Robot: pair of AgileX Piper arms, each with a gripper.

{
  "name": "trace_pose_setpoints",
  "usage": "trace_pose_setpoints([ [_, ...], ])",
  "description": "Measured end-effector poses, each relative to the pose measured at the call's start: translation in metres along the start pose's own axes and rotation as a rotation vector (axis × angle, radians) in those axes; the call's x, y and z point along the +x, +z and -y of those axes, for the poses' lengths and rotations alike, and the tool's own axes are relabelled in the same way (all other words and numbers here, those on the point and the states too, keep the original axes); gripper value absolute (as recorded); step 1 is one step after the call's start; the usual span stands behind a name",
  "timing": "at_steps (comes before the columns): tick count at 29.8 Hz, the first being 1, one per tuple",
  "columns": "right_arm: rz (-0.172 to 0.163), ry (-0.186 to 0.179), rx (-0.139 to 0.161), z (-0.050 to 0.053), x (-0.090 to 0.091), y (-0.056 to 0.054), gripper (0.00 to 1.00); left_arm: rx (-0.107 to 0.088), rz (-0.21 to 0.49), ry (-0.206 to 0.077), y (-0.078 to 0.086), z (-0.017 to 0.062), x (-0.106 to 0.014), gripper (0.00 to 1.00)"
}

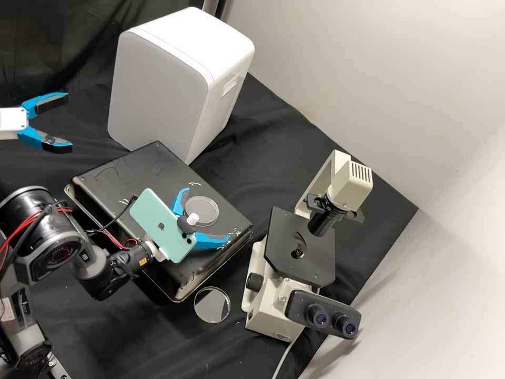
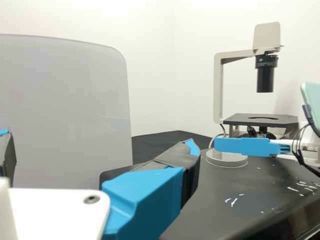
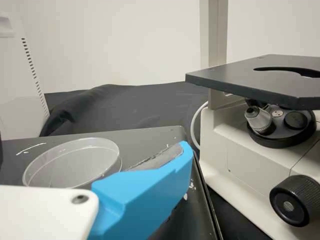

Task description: Place the petri dish on the bench

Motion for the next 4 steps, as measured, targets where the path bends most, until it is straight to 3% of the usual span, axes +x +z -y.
trace_pose_setpoints([
  [4,0.000,0.000,0.000,0.0000,0.0000,0.0000,1.00,0.000,0.000,0.000,0.0000,0.0000,0.0000,1.00],
])
